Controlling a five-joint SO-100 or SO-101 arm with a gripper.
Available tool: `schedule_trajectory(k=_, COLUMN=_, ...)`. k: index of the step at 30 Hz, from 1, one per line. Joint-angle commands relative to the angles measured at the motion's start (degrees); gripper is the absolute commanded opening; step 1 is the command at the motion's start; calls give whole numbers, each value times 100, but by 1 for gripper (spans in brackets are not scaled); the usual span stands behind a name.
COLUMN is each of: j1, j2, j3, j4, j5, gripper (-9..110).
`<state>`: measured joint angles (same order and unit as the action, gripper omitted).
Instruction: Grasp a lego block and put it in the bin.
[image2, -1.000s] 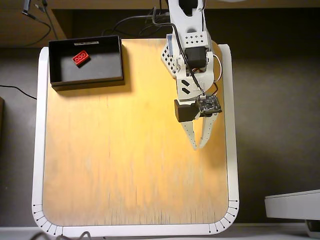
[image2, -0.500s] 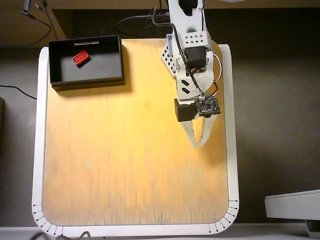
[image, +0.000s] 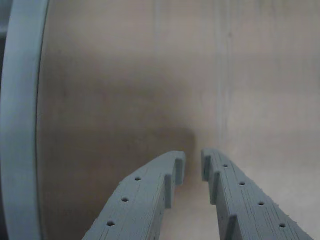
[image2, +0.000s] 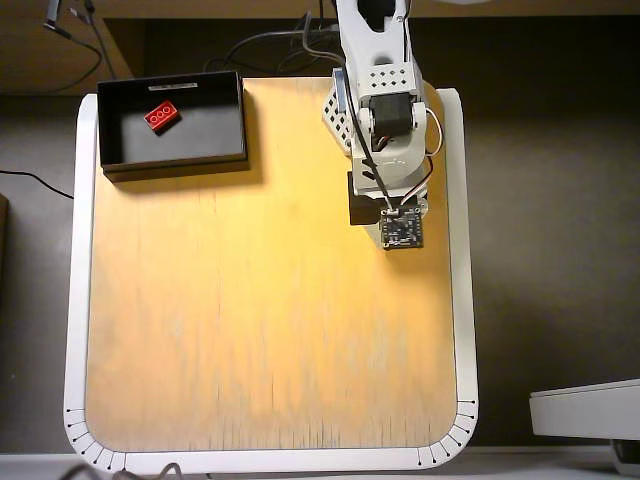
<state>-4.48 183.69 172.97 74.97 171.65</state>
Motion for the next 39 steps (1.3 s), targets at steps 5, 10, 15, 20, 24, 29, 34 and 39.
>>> schedule_trajectory(k=5, j1=18, j2=527, j3=896, j4=97, j5=-343, gripper=1)
schedule_trajectory(k=10, j1=18, j2=527, j3=896, j4=97, j5=-360, gripper=1)
schedule_trajectory(k=15, j1=18, j2=536, j3=896, j4=97, j5=-360, gripper=1)
schedule_trajectory(k=20, j1=18, j2=536, j3=896, j4=97, j5=431, gripper=1)
schedule_trajectory(k=24, j1=18, j2=536, j3=896, j4=97, j5=378, gripper=1)
schedule_trajectory(k=29, j1=-97, j2=536, j3=896, j4=97, j5=-167, gripper=1)
schedule_trajectory(k=34, j1=-114, j2=536, j3=896, j4=97, j5=-167, gripper=1)
schedule_trajectory(k=39, j1=-114, j2=536, j3=896, j4=97, j5=-167, gripper=1)
